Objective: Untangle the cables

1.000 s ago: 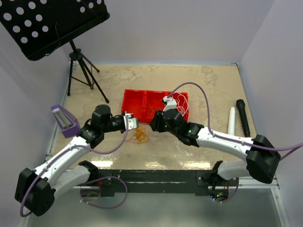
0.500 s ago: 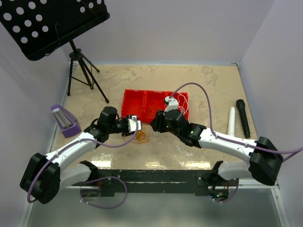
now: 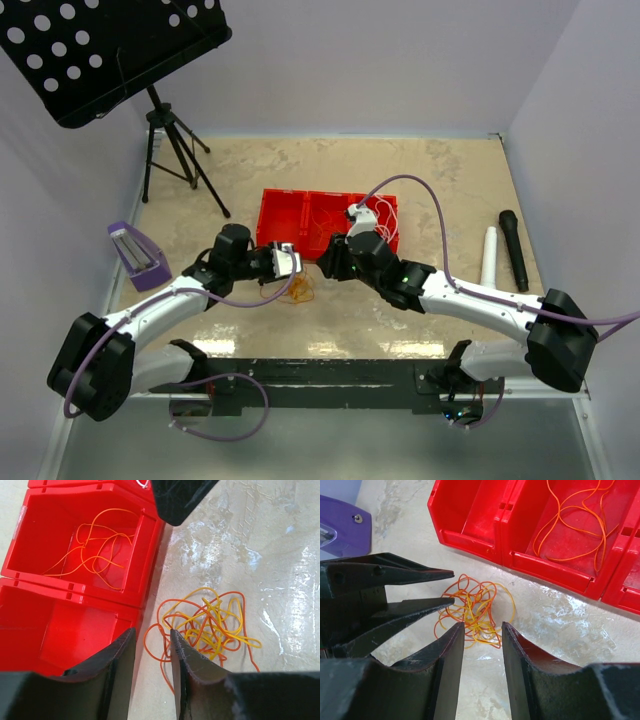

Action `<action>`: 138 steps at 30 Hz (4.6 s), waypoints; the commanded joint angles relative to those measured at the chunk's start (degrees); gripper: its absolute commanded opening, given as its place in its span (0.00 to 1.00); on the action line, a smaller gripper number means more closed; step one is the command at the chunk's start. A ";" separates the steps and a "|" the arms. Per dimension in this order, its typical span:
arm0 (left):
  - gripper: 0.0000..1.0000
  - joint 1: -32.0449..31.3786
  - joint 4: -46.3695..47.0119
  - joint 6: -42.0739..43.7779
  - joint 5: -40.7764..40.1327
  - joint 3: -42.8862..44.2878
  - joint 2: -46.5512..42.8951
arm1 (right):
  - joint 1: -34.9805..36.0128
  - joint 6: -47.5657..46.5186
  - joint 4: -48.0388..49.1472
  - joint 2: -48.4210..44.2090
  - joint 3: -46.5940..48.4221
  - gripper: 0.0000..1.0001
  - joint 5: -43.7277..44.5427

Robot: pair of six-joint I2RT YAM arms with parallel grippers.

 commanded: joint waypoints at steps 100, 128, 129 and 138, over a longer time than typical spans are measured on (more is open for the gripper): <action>0.00 -0.52 -16.68 -25.72 16.57 31.35 -23.81 | 13.13 -0.70 6.14 -12.46 -6.43 0.54 6.83; 0.00 -0.52 -12.63 -29.67 17.19 42.50 -22.75 | 13.57 -4.31 15.90 1.17 -4.05 0.41 3.49; 0.00 -0.43 -12.11 -30.02 16.84 43.12 -22.67 | 13.57 -3.96 16.16 0.99 -4.67 0.39 3.32; 0.00 -0.43 -3.75 -33.19 11.21 49.62 -21.70 | 14.01 -1.76 17.83 -0.41 -8.01 0.37 2.35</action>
